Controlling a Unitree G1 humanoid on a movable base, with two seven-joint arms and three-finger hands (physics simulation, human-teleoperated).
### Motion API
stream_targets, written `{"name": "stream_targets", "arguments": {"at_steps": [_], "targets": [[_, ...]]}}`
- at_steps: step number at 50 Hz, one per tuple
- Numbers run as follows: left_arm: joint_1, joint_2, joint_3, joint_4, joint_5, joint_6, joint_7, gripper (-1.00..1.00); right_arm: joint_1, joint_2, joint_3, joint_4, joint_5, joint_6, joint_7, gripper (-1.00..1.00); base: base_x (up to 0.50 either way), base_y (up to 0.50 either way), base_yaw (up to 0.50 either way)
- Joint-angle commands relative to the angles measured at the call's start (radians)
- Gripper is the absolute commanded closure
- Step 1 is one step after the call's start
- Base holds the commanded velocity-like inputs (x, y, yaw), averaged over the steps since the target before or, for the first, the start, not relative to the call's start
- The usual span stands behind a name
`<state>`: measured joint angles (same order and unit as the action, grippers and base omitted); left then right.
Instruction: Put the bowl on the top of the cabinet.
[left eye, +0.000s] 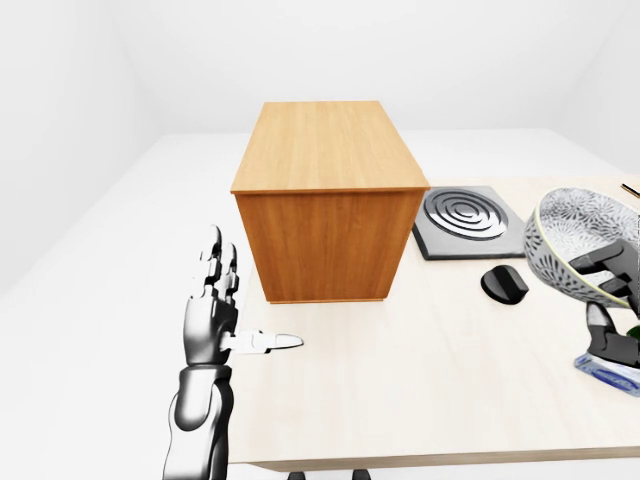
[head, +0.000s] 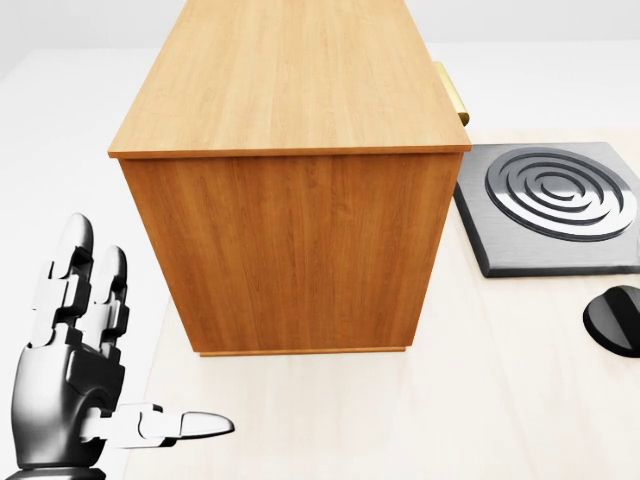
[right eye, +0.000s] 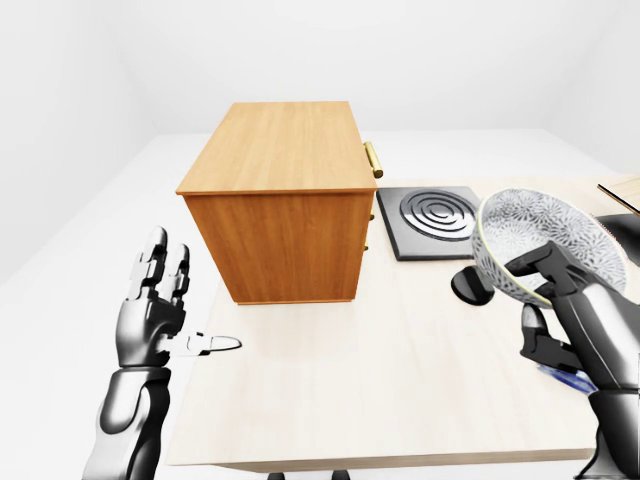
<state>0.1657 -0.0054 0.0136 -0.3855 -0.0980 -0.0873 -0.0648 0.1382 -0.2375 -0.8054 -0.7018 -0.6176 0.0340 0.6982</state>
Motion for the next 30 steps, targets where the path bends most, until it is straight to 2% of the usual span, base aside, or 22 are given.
{"name": "stream_targets", "arguments": {"at_steps": [1,2,3,4,5,8,9,15,17,18,20,22,23,24,25,26,27,30], "targets": [[0.004,0.0,-0.006,0.0,0.003,0.0,-0.001,-1.0,-0.195,-0.207,0.046,0.026,-0.051,0.053,0.0,1.0,0.0,0.0,0.0],[0.003,0.0,-0.007,0.005,0.004,0.0,-0.002,-1.0,-0.255,-0.25,0.095,0.101,-0.072,0.053,0.0,1.0,0.0,0.0,0.0],[0.002,0.0,-0.007,0.008,0.004,0.0,-0.002,-1.0,-0.286,-0.285,0.114,0.131,-0.076,0.053,0.0,1.0,0.0,0.0,0.0],[0.002,0.0,-0.007,0.009,0.004,0.0,-0.002,-1.0,-0.288,-0.288,0.117,0.133,-0.075,0.053,0.0,1.0,0.0,0.0,0.0],[0.001,0.0,-0.008,0.012,0.005,0.0,-0.002,-1.0,-0.352,-0.348,0.155,0.212,-0.099,0.053,0.0,1.0,0.0,0.0,0.0],[-0.002,0.0,-0.008,0.019,0.006,0.0,-0.002,-1.0,-0.453,-0.418,0.224,0.325,-0.077,0.053,0.0,1.0,0.0,0.0,0.0],[-0.003,0.0,-0.009,0.023,0.007,0.0,-0.002,-1.0,-0.51,-0.469,0.262,0.425,-0.091,0.053,0.0,1.0,0.0,0.0,0.0],[-0.001,0.0,-0.013,0.023,0.01,0.0,0.0,-1.0,-0.676,-0.554,0.373,0.688,-0.072,0.053,-0.016,1.0,0.0,0.0,0.0],[-0.001,0.0,-0.013,0.023,0.01,0.0,0.0,-1.0,-0.678,-0.557,0.376,0.693,-0.07,0.053,-0.019,1.0,0.0,0.0,0.0],[0.0,-0.001,-0.016,0.024,0.013,0.0,0.0,-1.0,-0.79,-0.582,0.448,0.869,-0.073,0.053,-0.065,1.0,0.0,0.0,0.0],[0.0,-0.001,-0.018,0.024,0.015,0.0,0.001,-1.0,-0.923,-0.602,0.511,1.061,-0.087,0.053,-0.125,1.0,0.0,0.0,0.0],[-0.001,0.0,-0.018,0.028,0.015,0.0,0.002,-1.0,-0.973,-0.608,0.53,1.123,-0.093,0.053,-0.134,1.0,0.0,0.0,0.0],[-0.004,0.0,-0.016,0.033,0.015,0.0,0.002,-1.0,-1.069,-0.611,0.567,1.251,-0.107,0.053,-0.172,1.0,0.0,0.0,0.0],[-0.005,0.0,-0.016,0.035,0.015,0.0,0.002,-1.0,-1.117,-0.613,0.585,1.319,-0.119,0.048,-0.192,1.0,0.0,0.0,0.0],[-0.007,0.0,-0.016,0.037,0.015,0.0,0.002,-1.0,-1.178,-0.613,0.606,1.399,-0.138,0.029,-0.215,1.0,0.0,0.0,0.0],[-0.009,0.001,-0.016,0.04,0.015,0.0,0.002,-1.0,-1.266,-0.609,0.64,1.524,-0.167,-0.01,-0.256,1.0,0.0,0.0,0.0],[-0.009,0.001,-0.016,0.039,0.016,0.0,0.002,-1.0,-1.313,-0.607,0.653,1.591,-0.184,-0.031,-0.278,1.0,0.0,0.0,0.0],[-0.008,0.001,-0.016,0.037,0.015,0.0,0.002,-1.0,-1.415,-0.592,0.685,1.733,-0.228,-0.072,-0.335,1.0,0.0,0.0,0.0]]}}
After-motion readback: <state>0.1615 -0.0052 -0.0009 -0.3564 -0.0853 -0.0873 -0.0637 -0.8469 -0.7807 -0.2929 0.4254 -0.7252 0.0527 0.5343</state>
